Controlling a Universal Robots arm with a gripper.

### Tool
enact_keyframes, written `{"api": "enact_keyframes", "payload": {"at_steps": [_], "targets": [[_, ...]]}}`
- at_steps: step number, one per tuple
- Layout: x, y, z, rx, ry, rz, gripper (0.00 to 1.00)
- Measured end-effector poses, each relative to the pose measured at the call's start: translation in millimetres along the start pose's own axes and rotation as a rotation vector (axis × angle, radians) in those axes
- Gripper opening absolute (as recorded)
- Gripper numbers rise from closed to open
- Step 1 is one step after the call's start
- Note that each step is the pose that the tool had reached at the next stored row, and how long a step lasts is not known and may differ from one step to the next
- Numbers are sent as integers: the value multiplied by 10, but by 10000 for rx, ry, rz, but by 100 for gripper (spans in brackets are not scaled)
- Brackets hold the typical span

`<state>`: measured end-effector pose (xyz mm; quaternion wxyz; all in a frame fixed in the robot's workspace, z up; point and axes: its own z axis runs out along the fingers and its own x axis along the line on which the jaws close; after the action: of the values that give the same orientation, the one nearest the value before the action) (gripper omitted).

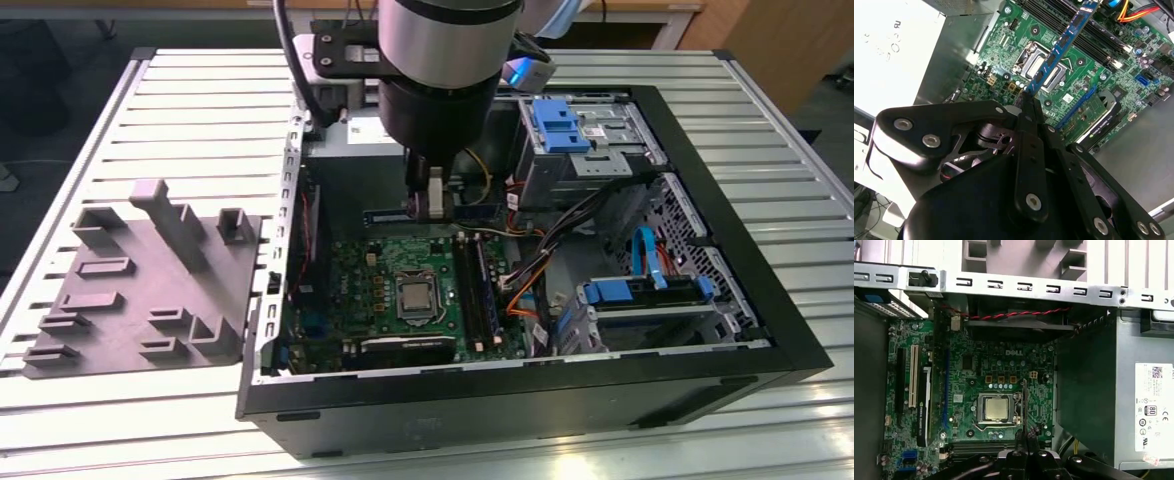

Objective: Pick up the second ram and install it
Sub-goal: 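Pick up the second ram and move it above second insertion slot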

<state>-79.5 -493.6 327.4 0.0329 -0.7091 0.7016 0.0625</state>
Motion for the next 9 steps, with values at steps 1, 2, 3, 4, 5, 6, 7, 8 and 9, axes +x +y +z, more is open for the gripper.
{"api": "enact_keyframes", "payload": {"at_steps": [1, 2, 3, 4, 5, 6, 7, 8, 9], "targets": [[1, -1, 7, 0, 0, 0, 11], [2, -3, 16, 1, -1, 0, 11], [3, -4, 23, 0, -1, 0, 11], [5, -5, 30, 0, 0, 0, 11], [5, -7, 36, 0, 0, 0, 11], [6, -8, 40, 0, 2, 0, 11], [7, -9, 44, 0, 4, 0, 11], [7, -9, 45, -1, 7, 1, 11], [8, -9, 48, 0, 5, 0, 11]]}}
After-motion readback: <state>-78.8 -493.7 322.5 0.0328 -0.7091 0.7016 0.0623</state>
